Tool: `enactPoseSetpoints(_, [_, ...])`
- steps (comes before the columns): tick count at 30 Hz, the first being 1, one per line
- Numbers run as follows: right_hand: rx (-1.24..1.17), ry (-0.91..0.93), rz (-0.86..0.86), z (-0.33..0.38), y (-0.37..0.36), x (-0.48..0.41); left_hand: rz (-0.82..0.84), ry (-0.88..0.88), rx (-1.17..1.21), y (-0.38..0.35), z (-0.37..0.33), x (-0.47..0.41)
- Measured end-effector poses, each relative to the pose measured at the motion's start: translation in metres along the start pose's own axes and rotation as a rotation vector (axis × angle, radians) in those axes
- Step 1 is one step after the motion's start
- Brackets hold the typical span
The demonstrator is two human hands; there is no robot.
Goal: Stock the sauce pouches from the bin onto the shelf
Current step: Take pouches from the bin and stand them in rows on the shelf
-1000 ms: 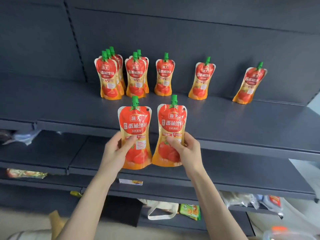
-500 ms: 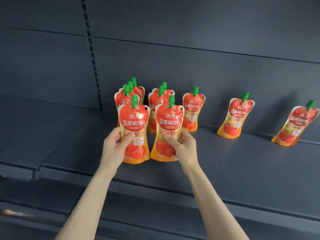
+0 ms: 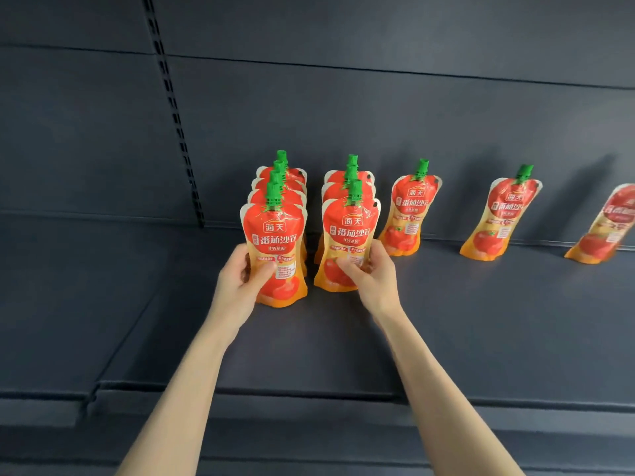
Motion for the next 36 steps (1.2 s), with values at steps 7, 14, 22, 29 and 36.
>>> enactPoseSetpoints(7, [0.178,-0.003,-0.063,-0.004,-0.003,0.010,0.061,-0.007,-0.046,0.014,0.013,0.000])
enactPoseSetpoints(14, [0.410,-0.006,-0.049,-0.006,-0.008,0.009,0.037,-0.034,-0.101,0.015,0.016,0.001])
enactPoseSetpoints(22, [0.464,-0.005,-0.073,-0.005,-0.008,0.013,0.025,-0.048,-0.171,0.013,0.015,0.003])
enactPoseSetpoints(29, [0.446,-0.017,-0.041,-0.002,-0.004,0.018,-0.007,-0.048,-0.237,0.012,0.013,0.007])
enactPoseSetpoints(36, [0.543,-0.013,-0.090,0.001,0.003,0.029,-0.140,-0.044,-0.438,0.014,0.009,0.023])
Point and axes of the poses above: each hand's wrist, its own x-axis away from the middle knuckle, its own y-axis out of the back of the hand, z = x × y, the point moved 2 cm from there along -x, towards the middle knuckle, and after that the axes turned 9 degrees about x, right-handed, at the moved point
